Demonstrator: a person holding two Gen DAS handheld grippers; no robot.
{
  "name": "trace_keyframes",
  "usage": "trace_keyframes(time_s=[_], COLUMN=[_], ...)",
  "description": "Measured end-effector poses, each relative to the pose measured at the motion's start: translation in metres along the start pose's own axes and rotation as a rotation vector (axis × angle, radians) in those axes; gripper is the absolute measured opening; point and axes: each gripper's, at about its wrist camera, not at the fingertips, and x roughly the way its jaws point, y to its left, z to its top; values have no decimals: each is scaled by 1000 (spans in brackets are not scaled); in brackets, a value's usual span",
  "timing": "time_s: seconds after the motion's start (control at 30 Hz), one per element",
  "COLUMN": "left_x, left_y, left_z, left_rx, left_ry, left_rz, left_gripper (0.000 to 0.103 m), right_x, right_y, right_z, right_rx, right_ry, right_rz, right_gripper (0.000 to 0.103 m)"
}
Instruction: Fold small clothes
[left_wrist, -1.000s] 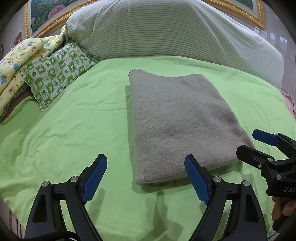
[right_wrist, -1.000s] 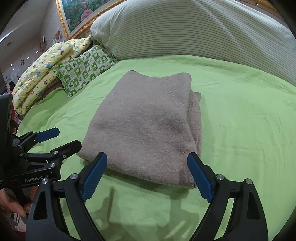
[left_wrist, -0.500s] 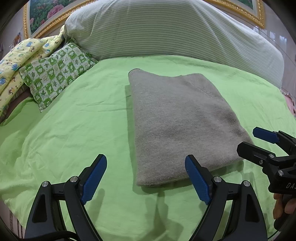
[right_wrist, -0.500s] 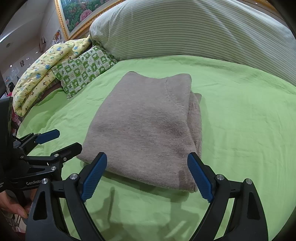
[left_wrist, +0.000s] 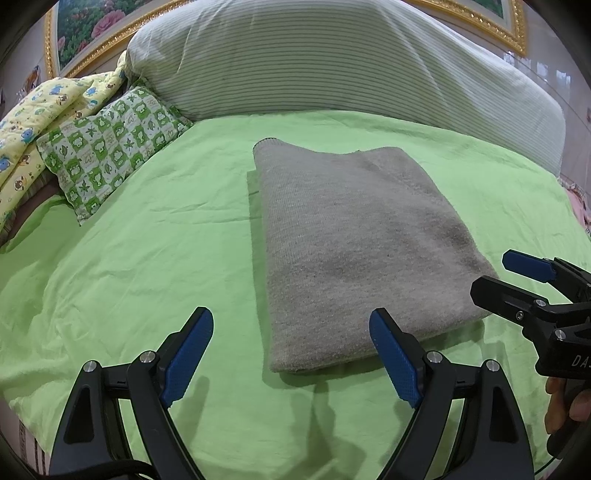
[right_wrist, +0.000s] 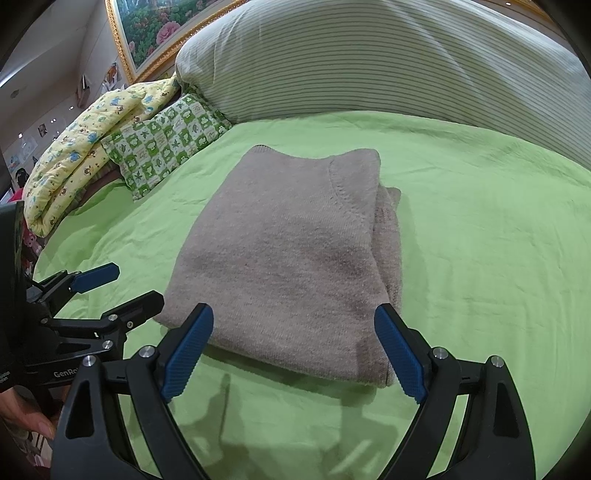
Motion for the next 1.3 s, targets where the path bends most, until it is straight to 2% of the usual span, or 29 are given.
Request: trace_keyframes(time_s=[1.3], left_x=[0], left_y=[-4], left_z=[7], left_rx=[3], left_ry=[2], left_rz=[-5], left_gripper=[88], right_x=[-5], right_y=[-8], right_z=[11], right_rx=[14], right_ry=[-17], right_rz=[6], right_gripper=[90])
